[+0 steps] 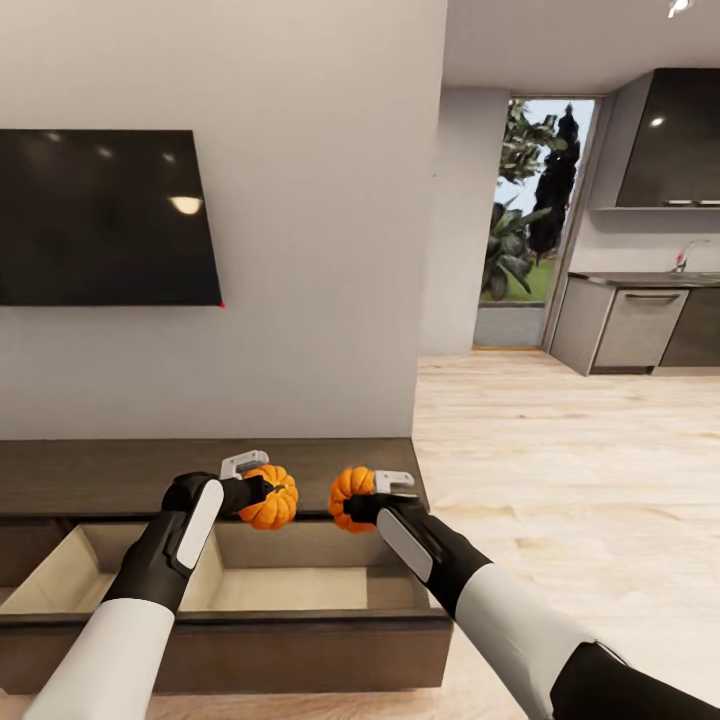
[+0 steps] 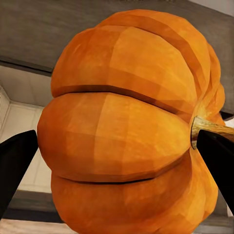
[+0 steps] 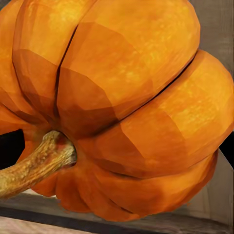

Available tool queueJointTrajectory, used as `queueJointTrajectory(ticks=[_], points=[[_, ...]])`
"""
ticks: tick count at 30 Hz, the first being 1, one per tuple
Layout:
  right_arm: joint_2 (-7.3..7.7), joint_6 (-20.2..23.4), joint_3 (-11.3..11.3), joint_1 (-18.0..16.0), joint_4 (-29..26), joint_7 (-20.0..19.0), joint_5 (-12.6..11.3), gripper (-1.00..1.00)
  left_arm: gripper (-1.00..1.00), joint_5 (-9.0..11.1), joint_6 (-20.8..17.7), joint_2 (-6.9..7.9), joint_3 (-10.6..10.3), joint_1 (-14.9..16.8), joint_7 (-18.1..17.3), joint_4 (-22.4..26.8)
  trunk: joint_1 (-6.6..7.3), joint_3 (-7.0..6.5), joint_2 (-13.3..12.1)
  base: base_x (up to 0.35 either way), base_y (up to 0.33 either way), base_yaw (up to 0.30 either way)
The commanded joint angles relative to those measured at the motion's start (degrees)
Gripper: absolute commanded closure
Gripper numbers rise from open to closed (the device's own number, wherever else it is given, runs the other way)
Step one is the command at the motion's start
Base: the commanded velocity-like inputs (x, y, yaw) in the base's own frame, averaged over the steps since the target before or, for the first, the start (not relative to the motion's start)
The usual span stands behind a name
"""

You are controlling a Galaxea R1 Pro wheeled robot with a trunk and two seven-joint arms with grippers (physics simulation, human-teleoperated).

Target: Place each of the two pumpkins and all three candles from the living room inside a cabinet in the living room (use any cabinet), then make sure every cabinet is closed, and position the cauldron so it is next to a table in the living room.

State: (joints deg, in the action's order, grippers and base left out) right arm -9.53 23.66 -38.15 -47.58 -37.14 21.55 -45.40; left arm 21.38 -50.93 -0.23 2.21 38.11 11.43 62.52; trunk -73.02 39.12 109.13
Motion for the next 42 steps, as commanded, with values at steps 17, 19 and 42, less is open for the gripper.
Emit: queueJointTrajectory(ticks=[17,19,42], points=[[0.03,10.5,-0.2,-0.9,0.2,1.1,-5.2,1.0,1.0,0.8,-4.3,-0.45,0.1,0.0,1.1,-1.2,0.0,0.06,0.0,0.002,0.0,0.0],[0.04,10.5,-0.2,-0.9,0.3,1.1,-6.2,1.0,1.0,0.9,-4.7,-0.57,0.1,0.2,1.1,-2.7,0.0,0.06,0.0,0.0,0.0,0.0],[0.1,8.9,-0.5,-0.9,6.1,0.5,-7.3,1.0,1.0,-0.2,1.0,0.24,5.8,0.7,1.2,-15.2,-2.85,2.39,5.2,0.0,0.0,0.0]])
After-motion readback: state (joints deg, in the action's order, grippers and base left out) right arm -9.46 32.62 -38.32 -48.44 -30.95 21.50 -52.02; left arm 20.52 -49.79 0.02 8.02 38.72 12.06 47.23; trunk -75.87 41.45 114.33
